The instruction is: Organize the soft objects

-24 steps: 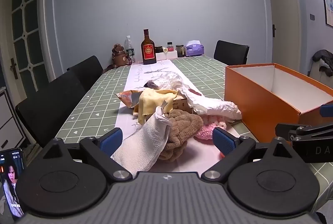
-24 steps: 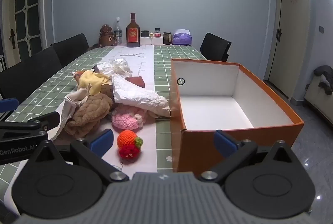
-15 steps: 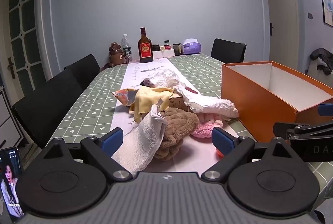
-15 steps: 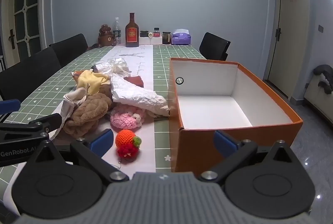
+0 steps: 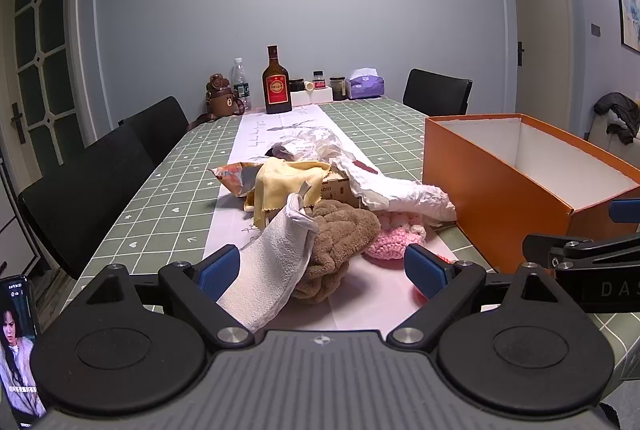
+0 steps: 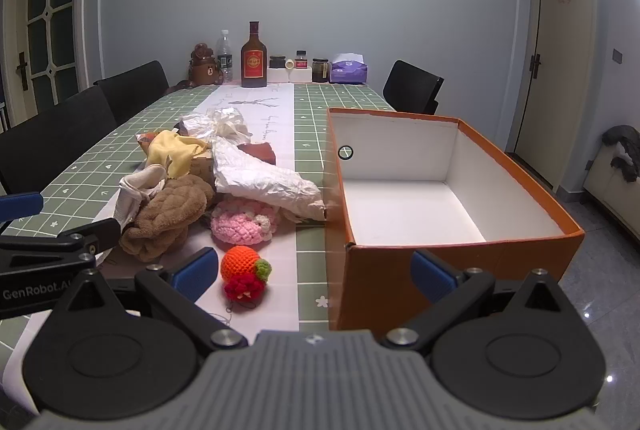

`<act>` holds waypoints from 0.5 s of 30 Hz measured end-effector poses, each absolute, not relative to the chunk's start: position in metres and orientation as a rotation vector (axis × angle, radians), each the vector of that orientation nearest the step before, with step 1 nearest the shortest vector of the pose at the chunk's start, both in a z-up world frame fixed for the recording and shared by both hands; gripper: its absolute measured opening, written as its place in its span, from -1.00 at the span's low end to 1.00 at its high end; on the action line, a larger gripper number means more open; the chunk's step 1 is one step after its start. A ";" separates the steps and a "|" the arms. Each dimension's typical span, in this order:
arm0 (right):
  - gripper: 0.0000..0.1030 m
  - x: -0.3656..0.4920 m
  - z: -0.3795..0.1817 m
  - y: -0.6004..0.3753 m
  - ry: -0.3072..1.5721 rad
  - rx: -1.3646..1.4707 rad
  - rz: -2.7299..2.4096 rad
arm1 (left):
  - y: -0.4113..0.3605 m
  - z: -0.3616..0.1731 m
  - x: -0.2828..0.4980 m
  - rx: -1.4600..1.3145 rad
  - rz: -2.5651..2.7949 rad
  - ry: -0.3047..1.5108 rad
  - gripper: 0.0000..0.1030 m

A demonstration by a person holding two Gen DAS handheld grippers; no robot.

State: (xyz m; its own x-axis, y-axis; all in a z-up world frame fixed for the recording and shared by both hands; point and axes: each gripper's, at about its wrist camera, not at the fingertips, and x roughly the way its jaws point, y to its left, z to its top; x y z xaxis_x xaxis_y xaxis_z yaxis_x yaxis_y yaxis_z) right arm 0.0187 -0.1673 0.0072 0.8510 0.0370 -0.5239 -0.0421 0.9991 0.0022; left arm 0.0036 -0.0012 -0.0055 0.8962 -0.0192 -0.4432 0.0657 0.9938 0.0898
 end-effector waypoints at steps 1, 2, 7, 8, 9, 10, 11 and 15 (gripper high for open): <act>0.95 0.019 0.007 -0.167 0.552 -0.009 0.042 | -0.001 -0.005 0.004 0.104 -0.044 0.458 1.00; 0.95 0.019 0.007 -0.167 0.552 -0.009 0.040 | -0.001 -0.005 0.005 0.104 -0.044 0.460 1.00; 0.95 0.020 0.007 -0.167 0.553 -0.010 0.038 | -0.002 -0.007 0.006 0.104 -0.043 0.461 1.00; 0.95 0.020 0.007 -0.167 0.553 -0.011 0.038 | -0.002 -0.007 0.006 0.104 -0.043 0.461 1.00; 0.95 0.020 0.007 -0.168 0.553 -0.010 0.038 | -0.002 -0.007 0.006 0.104 -0.043 0.461 1.00; 0.95 0.020 0.007 -0.168 0.553 -0.010 0.038 | -0.002 -0.007 0.006 0.104 -0.043 0.461 1.00; 0.95 0.020 0.007 -0.167 0.552 -0.011 0.038 | -0.002 -0.007 0.006 0.105 -0.044 0.461 1.00; 0.95 0.019 0.007 -0.167 0.552 -0.012 0.035 | -0.003 -0.007 0.005 0.104 -0.046 0.462 1.00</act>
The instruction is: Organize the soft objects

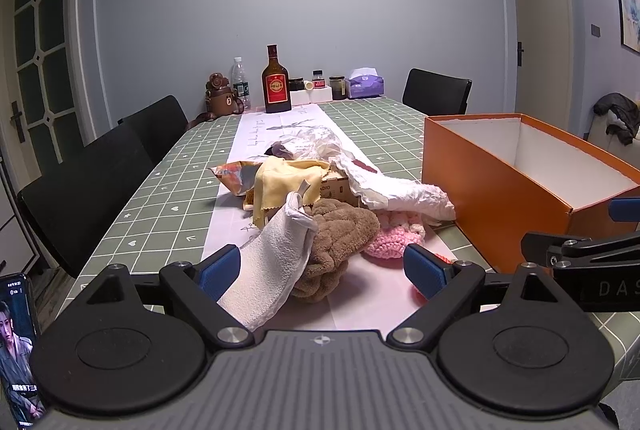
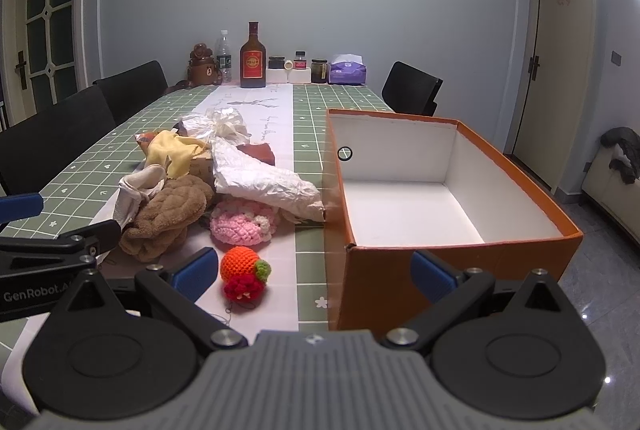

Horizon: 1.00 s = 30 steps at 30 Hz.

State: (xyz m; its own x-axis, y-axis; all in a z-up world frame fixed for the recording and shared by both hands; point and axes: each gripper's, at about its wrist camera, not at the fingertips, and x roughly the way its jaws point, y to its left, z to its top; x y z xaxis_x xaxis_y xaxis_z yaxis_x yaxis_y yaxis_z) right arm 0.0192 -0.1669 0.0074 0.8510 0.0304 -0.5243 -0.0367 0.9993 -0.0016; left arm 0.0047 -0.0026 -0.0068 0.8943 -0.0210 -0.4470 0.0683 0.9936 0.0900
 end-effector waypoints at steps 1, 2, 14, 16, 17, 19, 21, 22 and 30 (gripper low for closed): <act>0.95 0.019 0.007 -0.167 0.552 -0.012 0.035 | -0.003 -0.007 0.005 0.104 -0.047 0.462 1.00; 0.95 0.019 0.007 -0.167 0.552 -0.013 0.035 | -0.003 -0.007 0.005 0.104 -0.047 0.462 1.00; 0.95 0.019 0.007 -0.166 0.552 -0.015 0.032 | -0.005 -0.007 0.004 0.103 -0.052 0.464 1.00; 0.95 0.019 0.006 -0.166 0.552 -0.014 0.030 | -0.005 -0.007 0.004 0.104 -0.053 0.466 1.00; 0.95 0.019 0.006 -0.166 0.552 -0.014 0.029 | -0.004 -0.007 0.004 0.104 -0.054 0.467 1.00; 0.95 0.020 0.006 -0.166 0.552 -0.014 0.030 | -0.004 -0.007 0.004 0.104 -0.057 0.468 1.00; 0.95 0.020 0.006 -0.167 0.553 -0.015 0.030 | -0.004 -0.007 0.004 0.102 -0.059 0.468 1.00; 0.95 0.020 0.006 -0.167 0.553 -0.015 0.030 | -0.004 -0.007 0.005 0.101 -0.059 0.469 1.00; 0.95 0.021 0.006 -0.167 0.556 -0.012 0.031 | -0.003 -0.007 0.005 0.099 -0.059 0.472 1.00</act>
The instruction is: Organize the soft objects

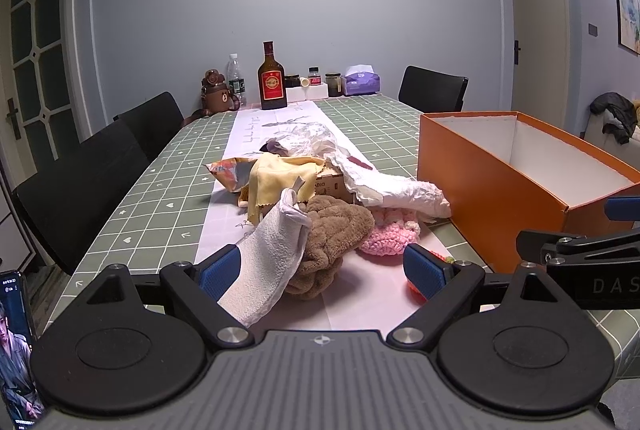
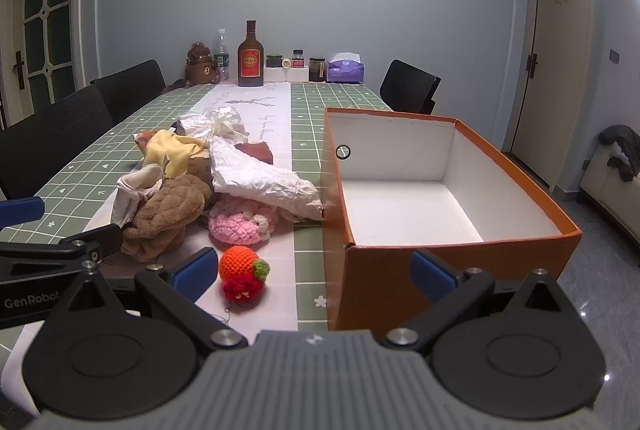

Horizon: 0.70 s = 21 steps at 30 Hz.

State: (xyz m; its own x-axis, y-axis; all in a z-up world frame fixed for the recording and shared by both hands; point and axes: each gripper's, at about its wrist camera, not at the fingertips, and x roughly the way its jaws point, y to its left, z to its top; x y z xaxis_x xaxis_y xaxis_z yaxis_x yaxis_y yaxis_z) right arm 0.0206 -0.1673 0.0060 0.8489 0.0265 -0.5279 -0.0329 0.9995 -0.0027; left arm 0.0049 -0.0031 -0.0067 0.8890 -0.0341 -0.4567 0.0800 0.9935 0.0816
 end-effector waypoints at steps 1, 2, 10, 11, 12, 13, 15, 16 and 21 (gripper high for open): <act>0.95 0.020 0.006 -0.167 0.556 -0.012 0.032 | -0.003 -0.007 0.005 0.099 -0.059 0.472 1.00; 0.95 0.020 0.006 -0.167 0.556 -0.011 0.031 | -0.003 -0.007 0.005 0.099 -0.060 0.472 1.00; 0.95 0.021 0.006 -0.167 0.557 -0.013 0.031 | -0.003 -0.007 0.006 0.099 -0.060 0.473 1.00; 0.95 0.021 0.006 -0.166 0.557 -0.015 0.030 | -0.003 -0.007 0.006 0.098 -0.060 0.473 1.00; 0.95 0.021 0.006 -0.166 0.557 -0.016 0.029 | -0.003 -0.007 0.006 0.098 -0.061 0.473 1.00; 0.95 0.021 0.006 -0.166 0.558 -0.016 0.029 | -0.003 -0.007 0.005 0.097 -0.060 0.473 1.00; 0.95 0.021 0.006 -0.165 0.557 -0.017 0.029 | -0.003 -0.008 0.005 0.098 -0.060 0.472 1.00; 0.95 0.020 0.006 -0.165 0.557 -0.018 0.029 | -0.003 -0.008 0.005 0.097 -0.060 0.472 1.00; 0.95 0.020 0.006 -0.164 0.556 -0.020 0.029 | -0.002 -0.008 0.005 0.095 -0.061 0.472 1.00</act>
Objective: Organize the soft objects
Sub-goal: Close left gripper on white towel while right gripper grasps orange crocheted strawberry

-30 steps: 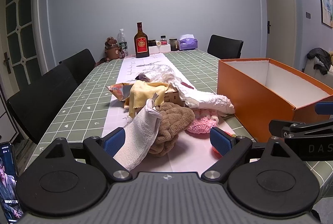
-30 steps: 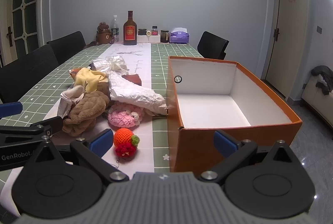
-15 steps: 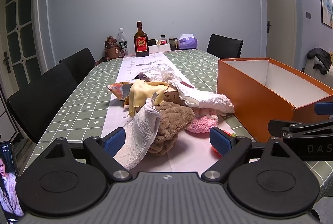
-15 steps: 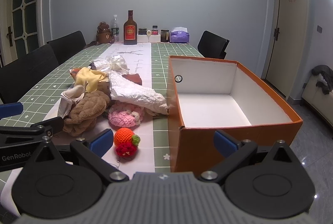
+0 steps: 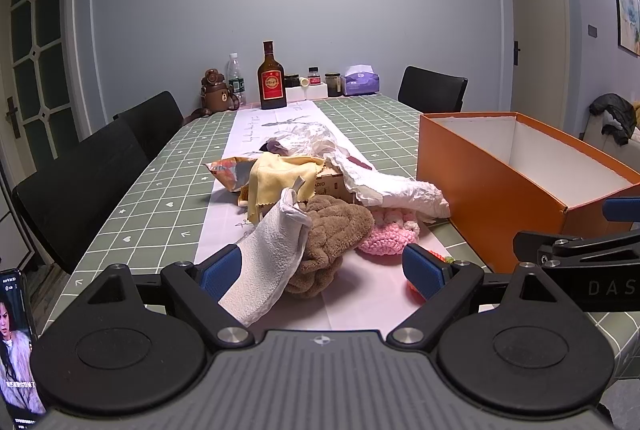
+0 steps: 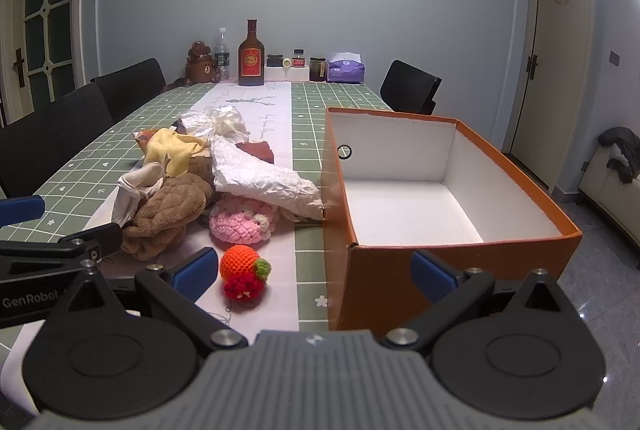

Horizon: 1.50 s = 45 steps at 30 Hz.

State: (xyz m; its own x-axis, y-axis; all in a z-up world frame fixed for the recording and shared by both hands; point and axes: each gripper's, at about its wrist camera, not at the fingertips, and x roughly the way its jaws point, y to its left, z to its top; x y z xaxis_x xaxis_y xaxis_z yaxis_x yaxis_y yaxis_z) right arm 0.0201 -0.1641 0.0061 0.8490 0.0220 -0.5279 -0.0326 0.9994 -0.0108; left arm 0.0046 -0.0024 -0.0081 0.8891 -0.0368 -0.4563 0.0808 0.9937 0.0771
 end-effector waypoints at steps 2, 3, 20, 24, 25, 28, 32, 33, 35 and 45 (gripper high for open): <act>0.95 0.020 0.006 -0.164 0.556 -0.020 0.029 | -0.002 -0.008 0.004 0.092 -0.063 0.472 1.00; 0.95 0.020 0.006 -0.164 0.556 -0.019 0.029 | -0.002 -0.008 0.004 0.087 -0.067 0.473 1.00; 0.31 0.017 -0.003 -0.130 0.444 -0.127 0.182 | 0.041 -0.021 0.011 -0.066 -0.108 0.506 0.36; 0.13 0.030 -0.014 -0.112 0.468 -0.188 0.228 | 0.047 -0.031 0.020 -0.055 -0.091 0.521 0.31; 0.13 0.034 -0.017 -0.110 0.480 -0.187 0.236 | 0.049 -0.033 0.023 -0.050 -0.088 0.527 0.31; 0.13 0.051 -0.028 -0.104 0.513 -0.202 0.231 | 0.053 -0.041 0.034 -0.032 -0.065 0.547 0.31; 0.13 0.072 -0.042 -0.099 0.559 -0.206 0.221 | 0.059 -0.051 0.049 -0.045 -0.057 0.579 0.32; 0.13 0.076 -0.045 -0.100 0.572 -0.202 0.219 | 0.060 -0.053 0.053 -0.039 -0.062 0.591 0.32; 0.13 0.085 -0.050 -0.100 0.595 -0.196 0.212 | 0.059 -0.058 0.059 -0.021 -0.071 0.611 0.33; 0.08 0.115 -0.070 -0.104 0.680 -0.170 0.214 | 0.049 -0.082 0.092 0.196 0.011 0.704 0.33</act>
State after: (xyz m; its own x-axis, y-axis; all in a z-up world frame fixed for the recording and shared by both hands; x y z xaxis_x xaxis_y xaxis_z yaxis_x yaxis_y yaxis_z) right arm 0.1149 -0.1044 -0.0704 0.7568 0.1404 -0.6383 -0.2506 0.9643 -0.0851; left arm 0.0925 0.0495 -0.0820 0.7631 0.0758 -0.6418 0.0559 0.9816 0.1825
